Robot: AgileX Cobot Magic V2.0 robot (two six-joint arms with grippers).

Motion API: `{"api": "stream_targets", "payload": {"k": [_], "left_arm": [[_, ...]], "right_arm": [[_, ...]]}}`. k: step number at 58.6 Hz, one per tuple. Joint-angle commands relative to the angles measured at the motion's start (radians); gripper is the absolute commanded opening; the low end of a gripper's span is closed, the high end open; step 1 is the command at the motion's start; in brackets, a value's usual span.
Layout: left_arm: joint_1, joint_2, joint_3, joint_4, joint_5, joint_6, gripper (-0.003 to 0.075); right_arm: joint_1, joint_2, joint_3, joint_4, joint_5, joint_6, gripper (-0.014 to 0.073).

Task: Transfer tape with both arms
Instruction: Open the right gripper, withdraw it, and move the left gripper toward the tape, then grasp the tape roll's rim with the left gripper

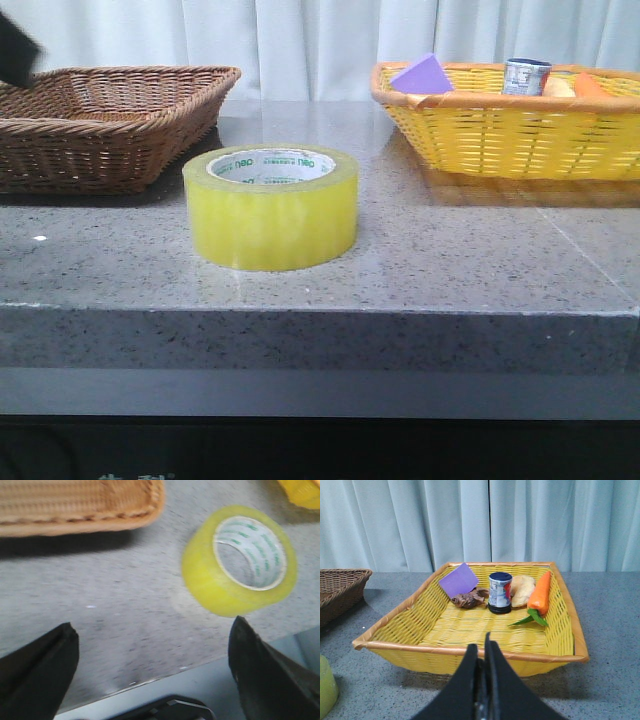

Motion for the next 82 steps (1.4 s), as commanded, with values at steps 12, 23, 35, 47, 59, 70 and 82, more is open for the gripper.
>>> {"api": "stream_targets", "payload": {"k": [12,23,35,47,59,70,82], "left_arm": [[-0.135,0.265,-0.152,-0.147,-0.145,-0.001,0.0599],[-0.181,0.407,-0.233,-0.154,-0.162,-0.001,0.06],[-0.184,0.5,-0.278,-0.172,-0.182,-0.001,0.0599],[-0.184,0.521,-0.278,-0.172,-0.178,-0.001,0.0547],[-0.187,0.521,-0.278,-0.172,-0.149,0.001,0.0233],[-0.195,0.5,-0.279,-0.172,-0.124,0.005,0.012],[-0.216,0.413,-0.334,-0.162,-0.115,0.005,0.012]], "right_arm": [[-0.004,0.009,-0.024,0.004,-0.086,0.0,-0.0122],[-0.004,0.009,-0.024,0.004,-0.087,0.0,-0.0122],[-0.004,0.009,-0.024,0.004,-0.087,0.0,-0.0122],[-0.004,0.009,-0.024,0.004,-0.088,0.0,-0.0122],[-0.004,0.009,-0.024,0.004,-0.088,0.0,-0.0122],[-0.004,0.009,-0.024,0.004,-0.088,0.0,-0.0122],[-0.004,0.009,-0.024,0.004,-0.088,0.0,-0.0122]]}}
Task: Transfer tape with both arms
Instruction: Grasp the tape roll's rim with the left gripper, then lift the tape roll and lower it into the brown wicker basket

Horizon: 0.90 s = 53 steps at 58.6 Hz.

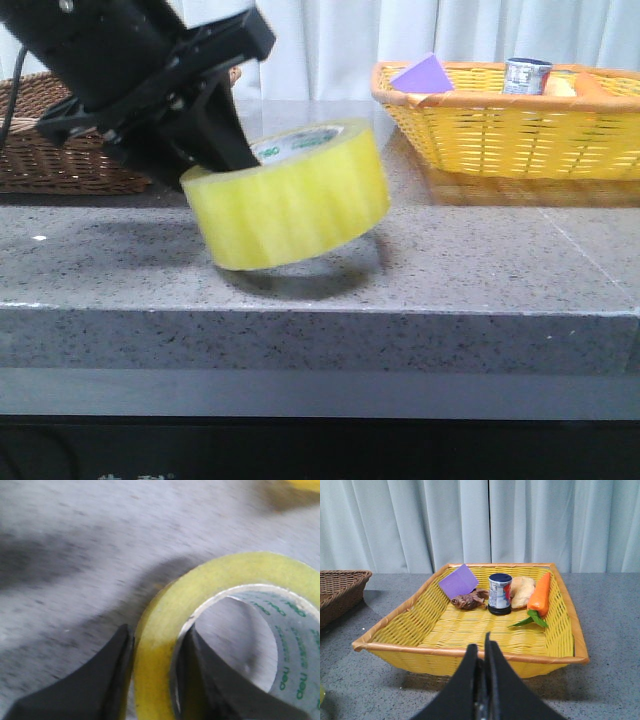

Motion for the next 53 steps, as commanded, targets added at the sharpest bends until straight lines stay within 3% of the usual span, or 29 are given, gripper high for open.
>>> {"api": "stream_targets", "payload": {"k": [1,13,21,40,53], "left_arm": [[-0.008,-0.094,-0.075,-0.035,-0.041,-0.005,0.012],[0.037,-0.145,-0.225,0.102,0.004,-0.005,0.0115],[0.123,-0.145,-0.31,0.21,0.009,-0.005,0.0115],[0.455,-0.044,-0.34,0.227,-0.03,-0.005,0.0116],[0.513,0.063,-0.34,0.23,-0.031,-0.005,0.0119]], "right_arm": [[-0.004,0.009,-0.024,0.004,-0.081,0.0,-0.0122],[-0.004,0.009,-0.024,0.004,-0.081,0.0,-0.0122],[-0.004,0.009,-0.024,0.004,-0.081,0.0,-0.0122],[-0.004,0.009,-0.024,0.004,-0.081,0.0,-0.0122],[-0.004,0.009,-0.024,0.004,-0.081,0.0,-0.0122]]}}
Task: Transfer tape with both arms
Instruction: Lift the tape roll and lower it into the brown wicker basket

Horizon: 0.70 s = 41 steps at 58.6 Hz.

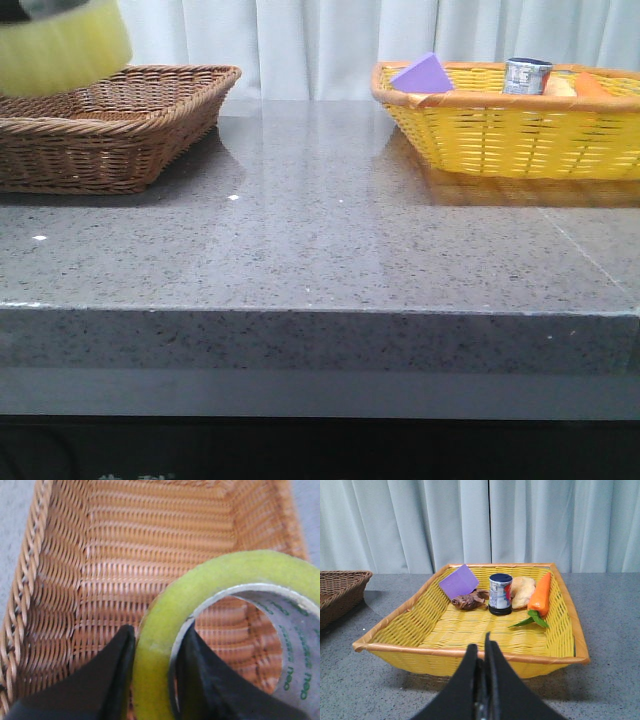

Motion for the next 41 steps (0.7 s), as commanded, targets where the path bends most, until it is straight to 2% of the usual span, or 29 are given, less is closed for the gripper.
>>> {"api": "stream_targets", "payload": {"k": [1,6,11,19,25,30,33,41], "left_arm": [[0.009,-0.007,-0.037,-0.03,-0.075,-0.005,0.0119],[0.009,0.03,-0.037,-0.02,-0.058,-0.005,0.012],[0.009,0.045,-0.037,-0.018,-0.045,-0.005,0.0167],[0.009,0.038,-0.037,-0.018,-0.045,-0.005,0.0347],[0.009,0.022,-0.037,-0.018,-0.045,-0.005,0.0422],[0.006,-0.021,-0.035,-0.018,-0.043,0.037,0.0412],[0.002,-0.062,-0.021,-0.018,-0.046,0.05,0.0382],[-0.001,-0.21,0.082,-0.018,-0.103,0.071,0.022]], "right_arm": [[-0.004,0.009,-0.024,0.002,-0.081,0.0,-0.0122],[-0.004,0.009,-0.024,0.002,-0.081,0.0,-0.0122],[-0.004,0.009,-0.024,0.002,-0.081,0.0,-0.0122],[-0.004,0.009,-0.024,0.002,-0.081,0.0,-0.0122],[-0.004,0.009,-0.024,0.002,-0.081,0.0,-0.0122],[-0.004,0.009,-0.024,0.002,-0.081,0.0,-0.0122],[-0.004,0.009,-0.024,0.002,-0.081,0.0,-0.0122],[-0.004,0.009,-0.024,0.002,-0.081,0.0,-0.0122]]}}
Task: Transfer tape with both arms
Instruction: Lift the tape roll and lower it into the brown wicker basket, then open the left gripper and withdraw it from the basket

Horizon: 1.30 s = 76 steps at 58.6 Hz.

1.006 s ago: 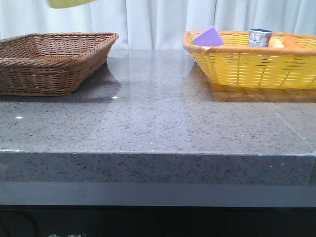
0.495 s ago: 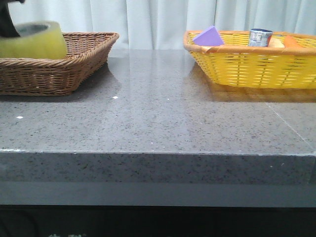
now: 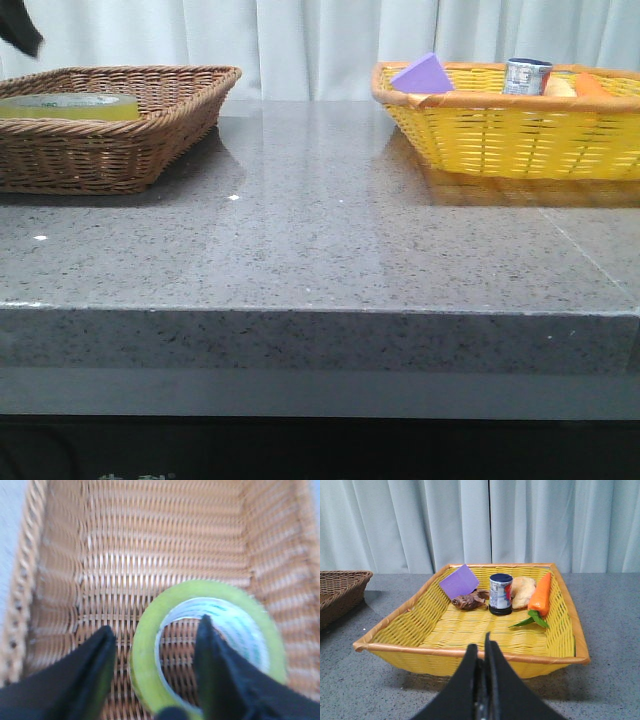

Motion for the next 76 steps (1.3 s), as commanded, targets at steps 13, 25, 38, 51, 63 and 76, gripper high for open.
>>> {"api": "stream_targets", "payload": {"k": [13,25,38,51,63,76], "left_arm": [[-0.006,-0.399,0.249,-0.018,-0.206,0.022,-0.0015],[-0.006,-0.651,0.467,-0.018,-0.292,0.022,-0.002],[-0.006,-0.918,0.717,-0.02,-0.347,0.022,-0.002],[-0.006,-1.14,0.885,-0.02,-0.373,0.022,-0.002],[-0.006,-1.277,0.943,-0.02,-0.398,0.022,-0.002],[-0.006,-1.29,0.943,-0.02,-0.393,0.022,-0.002]], "right_arm": [[-0.004,0.009,-0.024,0.002,-0.08,0.0,-0.0122],[-0.004,0.009,-0.024,0.002,-0.08,0.0,-0.0122],[-0.004,0.009,-0.024,-0.074,-0.076,0.0,-0.0122],[-0.004,0.009,-0.024,-0.08,-0.074,0.0,-0.0122],[-0.004,0.009,-0.024,-0.08,-0.073,0.0,-0.0122],[-0.004,0.009,-0.024,-0.08,-0.073,0.0,-0.0122]]}}
